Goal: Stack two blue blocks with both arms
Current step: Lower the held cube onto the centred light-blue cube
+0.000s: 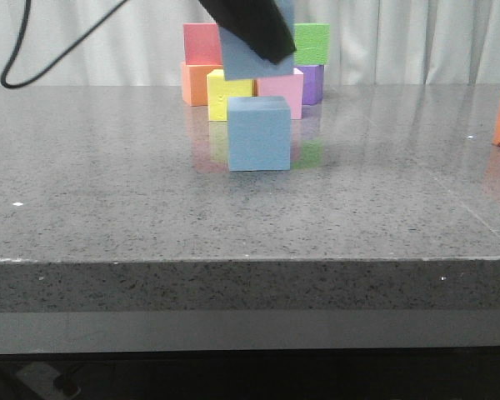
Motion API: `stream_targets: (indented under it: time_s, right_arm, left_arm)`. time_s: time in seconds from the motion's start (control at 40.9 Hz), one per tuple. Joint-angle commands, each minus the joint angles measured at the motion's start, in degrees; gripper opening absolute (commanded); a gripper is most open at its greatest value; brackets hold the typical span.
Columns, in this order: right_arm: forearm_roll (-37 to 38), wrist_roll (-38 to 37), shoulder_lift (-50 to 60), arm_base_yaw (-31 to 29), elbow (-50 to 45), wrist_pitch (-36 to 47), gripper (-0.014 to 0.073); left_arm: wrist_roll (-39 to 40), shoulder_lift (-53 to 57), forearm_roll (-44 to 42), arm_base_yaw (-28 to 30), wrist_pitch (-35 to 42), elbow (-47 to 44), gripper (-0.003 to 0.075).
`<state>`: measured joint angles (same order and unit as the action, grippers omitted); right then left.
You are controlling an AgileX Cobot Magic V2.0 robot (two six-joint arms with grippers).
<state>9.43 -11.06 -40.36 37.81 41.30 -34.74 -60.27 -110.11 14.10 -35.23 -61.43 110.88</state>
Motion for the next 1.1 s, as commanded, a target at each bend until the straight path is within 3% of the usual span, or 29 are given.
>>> stream_targets:
  time_s: [0.0, 0.367, 0.684, 1.075]
  right_arm:
    - [0.2, 0.6, 0.3, 0.0, 1.6, 3.9, 0.0601]
    - [0.2, 0.6, 0.3, 0.0, 1.6, 3.9, 0.0601]
    - [0.2, 0.6, 0.3, 0.0, 1.6, 3.9, 0.0601]
    - [0.2, 0.6, 0.3, 0.0, 1.6, 3.9, 0.0601]
  left_arm:
    - [-0.1, 2.1, 1.5, -0.4, 2.6, 1.8, 0.0421]
    - [-0.1, 1.6, 1.5, -0.4, 2.6, 1.8, 0.0428]
    - [-0.1, 1.5, 1.1, -0.4, 2.8, 1.8, 0.0516]
    - [-0.1, 1.5, 0.3, -0.4, 3.3, 1.8, 0.0520]
